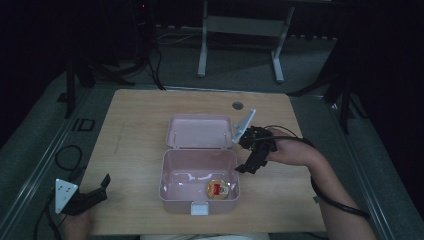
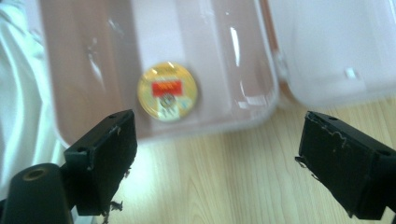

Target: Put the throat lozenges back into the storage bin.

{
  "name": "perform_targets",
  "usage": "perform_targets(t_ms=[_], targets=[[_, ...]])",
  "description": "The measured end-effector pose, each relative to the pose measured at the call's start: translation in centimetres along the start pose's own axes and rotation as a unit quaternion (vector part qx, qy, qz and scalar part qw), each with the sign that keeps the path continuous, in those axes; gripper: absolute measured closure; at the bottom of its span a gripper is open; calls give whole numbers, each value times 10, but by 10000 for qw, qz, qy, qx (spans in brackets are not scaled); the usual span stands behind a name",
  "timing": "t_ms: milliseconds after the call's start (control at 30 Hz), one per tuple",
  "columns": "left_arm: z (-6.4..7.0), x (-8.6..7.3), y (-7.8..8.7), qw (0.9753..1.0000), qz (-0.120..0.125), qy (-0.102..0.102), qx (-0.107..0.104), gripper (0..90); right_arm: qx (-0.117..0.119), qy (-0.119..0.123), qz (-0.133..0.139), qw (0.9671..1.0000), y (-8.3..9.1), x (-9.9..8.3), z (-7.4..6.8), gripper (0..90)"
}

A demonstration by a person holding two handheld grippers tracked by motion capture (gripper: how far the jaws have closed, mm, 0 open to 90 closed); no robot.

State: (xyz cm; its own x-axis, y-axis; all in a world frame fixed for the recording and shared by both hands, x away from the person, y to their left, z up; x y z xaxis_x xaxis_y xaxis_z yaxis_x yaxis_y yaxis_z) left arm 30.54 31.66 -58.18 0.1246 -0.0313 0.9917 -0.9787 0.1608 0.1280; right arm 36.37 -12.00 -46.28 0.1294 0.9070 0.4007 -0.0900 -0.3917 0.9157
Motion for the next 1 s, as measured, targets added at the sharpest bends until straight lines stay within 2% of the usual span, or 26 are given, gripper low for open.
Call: perform_targets(t_ms=[133, 200, 300, 333, 433, 467, 500, 533, 567, 600, 633, 667, 700, 767, 800, 867, 933, 967, 1000], targets=[[0, 0, 0, 10000, 7, 2, -2, 43, -103, -256, -20, 9996, -4, -27, 12, 112], [0, 0, 0, 10000, 3, -1, 2, 42, -182, -415, 82, 9989, -8, -40, 18, 112], [0, 0, 0, 10000, -6, -6, 6, 42, -240, -488, 168, 9984, -11, -45, 21, 112], [0, 0, 0, 10000, -9, -7, 6, 43, -412, -646, 441, 9961, -22, -60, 30, 112], [0, 0, 0, 10000, -12, -11, 8, 42, -669, -750, 620, 9930, -39, -76, 39, 112], [0, 0, 0, 10000, -14, -11, 4, 42, -771, -878, 757, 9903, -49, -84, 44, 112], [0, 0, 0, 10000, -12, -10, 9, 42, -771, -878, 757, 9903, -49, -84, 44, 112], [0, 0, 0, 10000, -13, -7, 7, 43, -933, -1041, 950, 9856, -60, -93, 50, 112], [0, 0, 0, 10000, -13, -7, 11, 43, -933, -1041, 950, 9856, -60, -93, 50, 112], [0, 0, 0, 10000, -14, -6, 12, 42, -1030, -1199, 1121, 9810, -70, -101, 55, 112], [0, 0, 0, 10000, -17, -9, 5, 42, -1030, -1199, 1121, 9810, -70, -101, 55, 112], [0, 0, 0, 10000, -14, -7, 7, 43, -1136, -1401, 1328, 9746, -79, -109, 60, 112], [0, 0, 0, 10000, -17, -8, 4, 43, -1136, -1401, 1328, 9746, -79, -109, 60, 112], [0, 0, 0, 10000, -11, 0, 1, 42, -1366, -1539, 1543, 9664, -83, -116, 66, 112], [0, 0, 0, 10000, -7, 6, 4, 43, -1426, -1596, 1621, 9633, -84, -118, 69, 112], [0, 0, 0, 10000, -6, 5, 3, 43, -1661, -1762, 1892, 9516, -84, -125, 76, 112], [0, 0, 0, 10000, -8, 2, -1, 43, -1831, -1861, 2051, 9433, -84, -131, 81, 112], [0, 0, 0, 10000, -6, 4, 4, 42, -1885, -1979, 2145, 9377, -84, -136, 83, 112], [0, 0, 0, 10000, -8, 4, 4, 42, -1909, -2049, 2197, 9345, -84, -139, 85, 112]])
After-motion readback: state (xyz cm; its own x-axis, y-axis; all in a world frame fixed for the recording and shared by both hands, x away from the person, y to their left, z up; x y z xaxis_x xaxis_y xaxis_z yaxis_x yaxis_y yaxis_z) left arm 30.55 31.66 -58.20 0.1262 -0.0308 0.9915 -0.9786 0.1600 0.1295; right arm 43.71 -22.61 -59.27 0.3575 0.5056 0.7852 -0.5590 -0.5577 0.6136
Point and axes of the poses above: each handheld gripper's, and its own axes: y roughly backward along the jaws, x roughly out of its top, z roughly to its right, the point moved 10 cm from there along -y, roughly forward along the jaws, and after that the axes turned 3 degrees about z, right-handed, at the moved point
